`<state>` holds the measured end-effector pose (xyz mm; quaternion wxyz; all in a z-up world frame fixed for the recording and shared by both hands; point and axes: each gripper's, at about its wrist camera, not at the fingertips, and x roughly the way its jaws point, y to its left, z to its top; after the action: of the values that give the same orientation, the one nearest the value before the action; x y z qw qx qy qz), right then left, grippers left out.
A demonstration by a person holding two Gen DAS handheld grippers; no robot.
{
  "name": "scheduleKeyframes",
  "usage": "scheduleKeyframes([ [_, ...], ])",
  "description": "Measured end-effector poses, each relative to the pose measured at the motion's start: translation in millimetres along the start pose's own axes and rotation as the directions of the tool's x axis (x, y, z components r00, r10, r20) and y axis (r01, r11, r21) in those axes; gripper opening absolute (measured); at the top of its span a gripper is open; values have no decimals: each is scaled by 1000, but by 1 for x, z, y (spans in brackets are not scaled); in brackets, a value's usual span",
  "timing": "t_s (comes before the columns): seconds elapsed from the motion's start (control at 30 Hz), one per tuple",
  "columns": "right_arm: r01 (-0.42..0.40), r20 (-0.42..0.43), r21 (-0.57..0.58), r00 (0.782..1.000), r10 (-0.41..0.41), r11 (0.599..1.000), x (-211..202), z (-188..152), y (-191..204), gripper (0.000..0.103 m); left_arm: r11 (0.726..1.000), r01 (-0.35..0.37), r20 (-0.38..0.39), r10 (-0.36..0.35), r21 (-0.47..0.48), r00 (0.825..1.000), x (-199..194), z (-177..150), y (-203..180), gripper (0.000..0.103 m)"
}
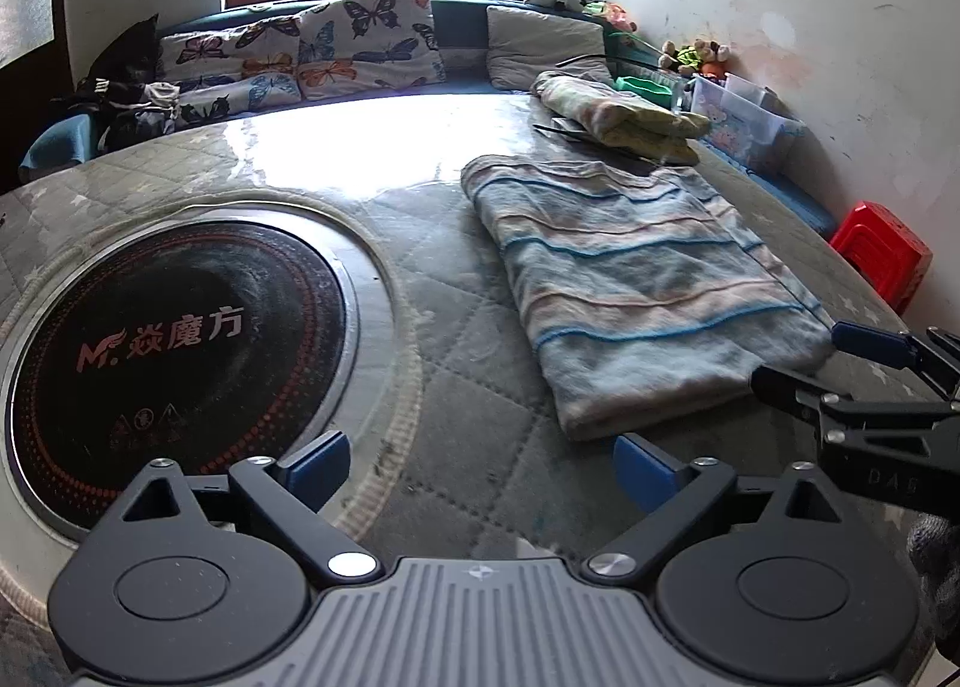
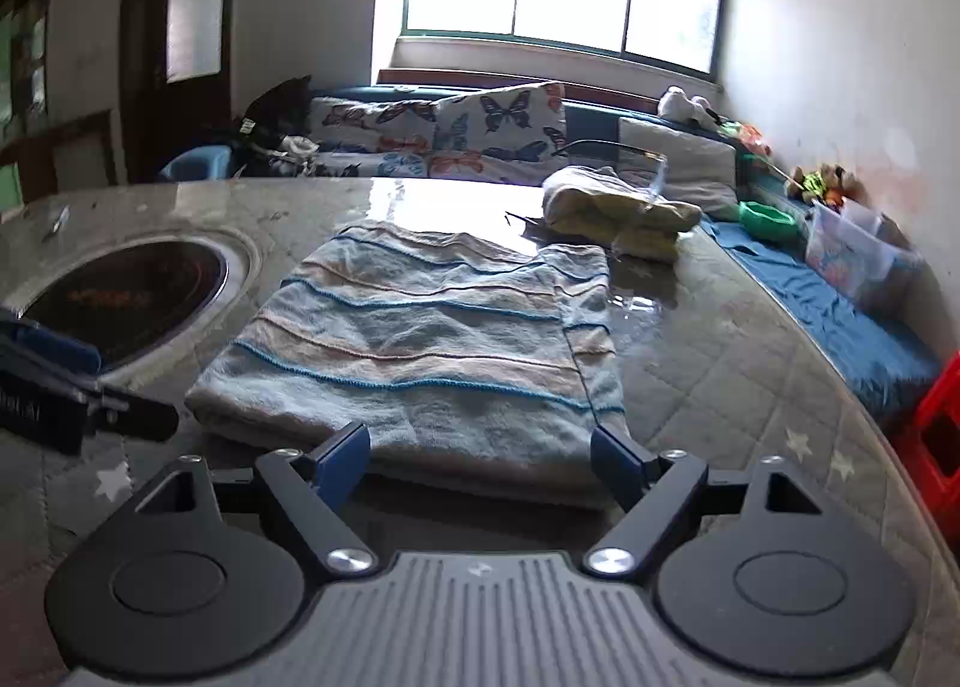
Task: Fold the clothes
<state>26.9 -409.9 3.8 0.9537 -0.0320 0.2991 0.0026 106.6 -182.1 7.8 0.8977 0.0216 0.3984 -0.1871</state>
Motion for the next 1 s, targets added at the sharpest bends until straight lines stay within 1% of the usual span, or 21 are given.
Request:
scheduleKeyframes([
  [0.1, 8, -3, 35, 1000, -7, 999, -5, -3, -1, 89, 1000, 3, -1, -3, 10, 1000, -3, -3, -5, 100],
  [0.17, 14, -9, 54, 1000, -13, 998, -7, -5, -2, 89, 1000, 4, 0, -4, 18, 1000, -6, -6, -8, 102],
  [0.2, 16, -13, 62, 1000, -16, 998, -8, -7, -2, 92, 1000, 5, 2, -5, 22, 1000, -7, -7, -10, 103],
  [0.27, 21, -22, 77, 1000, -19, 997, -8, -10, -2, 97, 1000, 5, 4, -6, 30, 1000, -9, -9, -12, 103],
  [0.37, 24, -28, 85, 999, -21, 996, -11, -13, 0, 99, 999, 6, 3, -6, 34, 1000, -13, -13, -14, 103],
  [0.43, 33, -30, 83, 999, -30, 996, -13, -15, 2, 103, 999, 5, 3, -5, 38, 1000, -15, -15, -16, 103],
  [0.73, 50, -26, 103, 999, -48, 993, -26, -21, 9, 103, 998, -1, 17, 0, 56, 1000, -28, -27, -22, 103],
  [1.0, 68, -33, 112, 997, -65, 991, -37, -29, 17, 103, 999, -9, 37, 7, 52, 999, -40, -37, -23, 103],
])
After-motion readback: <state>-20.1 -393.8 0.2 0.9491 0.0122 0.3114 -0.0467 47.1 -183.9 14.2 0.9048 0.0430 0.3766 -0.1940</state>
